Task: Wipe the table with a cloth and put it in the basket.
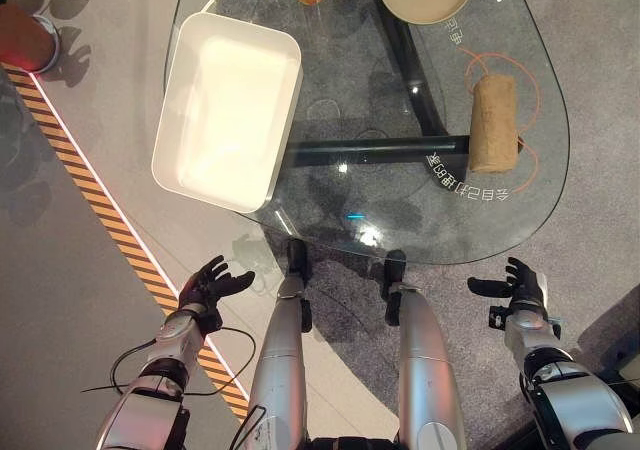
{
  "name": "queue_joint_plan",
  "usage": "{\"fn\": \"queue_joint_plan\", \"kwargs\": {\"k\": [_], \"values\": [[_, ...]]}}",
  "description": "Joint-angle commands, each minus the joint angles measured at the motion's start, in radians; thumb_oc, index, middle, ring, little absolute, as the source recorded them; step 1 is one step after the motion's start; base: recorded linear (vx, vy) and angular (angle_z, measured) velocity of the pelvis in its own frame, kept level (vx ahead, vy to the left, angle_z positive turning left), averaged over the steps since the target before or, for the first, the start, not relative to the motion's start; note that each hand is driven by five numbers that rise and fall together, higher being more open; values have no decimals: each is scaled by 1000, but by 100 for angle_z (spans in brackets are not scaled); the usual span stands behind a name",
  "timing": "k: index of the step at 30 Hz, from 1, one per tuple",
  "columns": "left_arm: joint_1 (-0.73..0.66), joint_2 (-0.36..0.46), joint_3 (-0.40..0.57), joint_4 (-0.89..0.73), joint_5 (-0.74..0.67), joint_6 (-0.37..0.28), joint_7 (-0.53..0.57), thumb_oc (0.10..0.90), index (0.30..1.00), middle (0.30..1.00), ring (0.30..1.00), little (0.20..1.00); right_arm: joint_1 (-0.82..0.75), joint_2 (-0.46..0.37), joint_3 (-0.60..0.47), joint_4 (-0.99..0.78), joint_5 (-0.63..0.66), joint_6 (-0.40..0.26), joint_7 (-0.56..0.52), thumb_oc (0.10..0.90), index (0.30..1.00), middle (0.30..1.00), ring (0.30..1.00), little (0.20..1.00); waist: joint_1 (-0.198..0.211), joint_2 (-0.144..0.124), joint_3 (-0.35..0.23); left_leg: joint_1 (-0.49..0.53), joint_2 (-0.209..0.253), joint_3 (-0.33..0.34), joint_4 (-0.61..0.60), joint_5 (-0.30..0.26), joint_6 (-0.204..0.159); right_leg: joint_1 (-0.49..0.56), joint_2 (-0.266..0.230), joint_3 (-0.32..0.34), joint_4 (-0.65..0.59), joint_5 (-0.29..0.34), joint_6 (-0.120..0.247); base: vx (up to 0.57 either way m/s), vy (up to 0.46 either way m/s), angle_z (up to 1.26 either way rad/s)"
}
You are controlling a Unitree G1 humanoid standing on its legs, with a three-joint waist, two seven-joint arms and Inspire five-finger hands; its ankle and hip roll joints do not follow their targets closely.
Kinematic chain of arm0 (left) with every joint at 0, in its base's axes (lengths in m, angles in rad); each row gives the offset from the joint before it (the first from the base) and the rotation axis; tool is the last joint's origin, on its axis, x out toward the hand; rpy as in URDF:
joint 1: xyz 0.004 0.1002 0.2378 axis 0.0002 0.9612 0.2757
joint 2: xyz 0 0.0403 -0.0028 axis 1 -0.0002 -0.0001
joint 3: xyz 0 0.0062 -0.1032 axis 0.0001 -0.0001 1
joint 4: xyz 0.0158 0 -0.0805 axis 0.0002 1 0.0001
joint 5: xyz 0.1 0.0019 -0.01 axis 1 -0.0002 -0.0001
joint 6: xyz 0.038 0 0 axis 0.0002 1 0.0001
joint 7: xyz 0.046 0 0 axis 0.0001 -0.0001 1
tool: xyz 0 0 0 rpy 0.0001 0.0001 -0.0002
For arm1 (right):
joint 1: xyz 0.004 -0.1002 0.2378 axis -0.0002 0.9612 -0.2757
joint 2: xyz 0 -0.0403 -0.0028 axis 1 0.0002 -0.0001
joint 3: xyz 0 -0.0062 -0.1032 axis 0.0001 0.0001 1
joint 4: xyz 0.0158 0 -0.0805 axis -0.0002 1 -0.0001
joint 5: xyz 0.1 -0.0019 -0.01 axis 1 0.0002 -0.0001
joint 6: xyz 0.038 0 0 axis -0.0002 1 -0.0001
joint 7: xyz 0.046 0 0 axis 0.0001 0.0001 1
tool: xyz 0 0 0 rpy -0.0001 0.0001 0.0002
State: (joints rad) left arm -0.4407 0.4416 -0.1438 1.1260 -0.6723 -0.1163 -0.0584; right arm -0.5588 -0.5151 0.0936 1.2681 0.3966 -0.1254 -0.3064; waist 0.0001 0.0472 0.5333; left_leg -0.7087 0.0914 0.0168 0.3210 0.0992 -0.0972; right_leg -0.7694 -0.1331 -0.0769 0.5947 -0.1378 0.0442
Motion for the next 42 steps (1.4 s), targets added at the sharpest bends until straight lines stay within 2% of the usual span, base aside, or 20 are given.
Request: {"fn": "queue_joint_plan", "kwargs": {"k": [1, 4, 10, 12, 15, 17, 19, 22, 27, 33, 42], "values": [[45, 82, 2, 26, -3, -19, 1, 800, 900, 900, 900, 900, 4, -164, -51, -2, 3, -14, -170, 800, 900, 900, 900, 900, 6, -17, -13, -35, -28, -17, 193, -167, 33, 33, 0, -21, -77, 65, 18, 29, -47, 1], [39, 96, -12, 26, -13, -17, 3, 800, 900, 900, 900, 900, -43, -215, -50, -24, -18, -15, -248, 800, 900, 900, 900, 900, 8, -23, -13, -34, -27, -17, 185, -164, 35, 34, 2, -23, -89, 75, 20, 13, -38, 1], [36, 105, -21, 25, -27, -16, 1, 800, 900, 900, 900, 900, -96, -267, -53, -70, -64, -20, -382, 800, 900, 900, 900, 900, 7, -26, -13, -29, -28, -15, 162, -155, 38, 36, 6, -24, -112, 87, 23, 0, 0, 0], [30, 108, -24, 29, -39, -14, 2, 800, 900, 900, 900, 900, -118, -290, -54, -89, -41, -18, -418, 800, 900, 900, 900, 900, 5, -25, -13, -30, -30, -15, 152, -151, 37, 34, 7, -26, -122, 90, 23, 0, 0, 0], [29, 110, -25, 34, -44, -17, -3, 800, 900, 900, 900, 900, -122, -300, -66, -96, -15, -46, -453, 800, 900, 900, 900, 900, 4, -25, -13, -27, -32, -16, 145, -150, 36, 38, 7, -27, -129, 90, 23, 0, 0, 0], [31, 113, -24, 29, -47, -15, -3, 800, 900, 900, 900, 900, -117, -302, -83, -126, 3, -90, -499, 800, 900, 900, 900, 900, 2, -24, -13, -26, -33, -14, 139, -149, 35, 41, 6, -28, -136, 91, 23, 0, 0, 0], [26, 115, -26, 24, -52, -9, 4, 800, 900, 900, 900, 900, -120, -302, -83, -164, -28, -110, -548, 800, 900, 900, 900, 900, -1, -25, -13, -27, -34, -13, 135, -149, 36, 38, 8, -27, -139, 92, 24, -7, 2, 2], [26, 111, -32, 5, -58, 0, 21, 800, 900, 900, 900, 900, -127, -295, -57, -292, -111, -81, -611, 800, 900, 900, 900, 900, -9, -25, -13, -29, -36, -11, 125, -145, 35, 35, 8, -27, -150, 99, 26, -12, 13, 2], [39, 94, -31, -16, -69, -9, 33, 800, 900, 900, 900, 900, -143, -281, 10, -496, -190, -38, -653, 800, 900, 900, 900, 900, -18, -21, -13, -19, -37, -4, 101, -135, 31, 42, 8, -27, -170, 100, 25, -14, 46, -1], [57, 71, -30, -32, -70, -22, 46, 800, 900, 900, 900, 900, -140, -261, 28, -621, -249, -47, -670, 800, 900, 900, 900, 900, -23, -15, -13, -15, -39, 1, 87, -131, 30, 45, 7, -29, -176, 93, 23, -4, 24, -1], [70, 54, -22, -29, -66, -35, 45, 800, 900, 900, 900, 900, -159, -258, 34, -678, -300, -29, -707, 800, 900, 900, 900, 900, -25, -9, -13, -9, -41, 10, 79, -131, 29, 50, 7, -25, -180, 86, 19, 0, 3, 0]]}}
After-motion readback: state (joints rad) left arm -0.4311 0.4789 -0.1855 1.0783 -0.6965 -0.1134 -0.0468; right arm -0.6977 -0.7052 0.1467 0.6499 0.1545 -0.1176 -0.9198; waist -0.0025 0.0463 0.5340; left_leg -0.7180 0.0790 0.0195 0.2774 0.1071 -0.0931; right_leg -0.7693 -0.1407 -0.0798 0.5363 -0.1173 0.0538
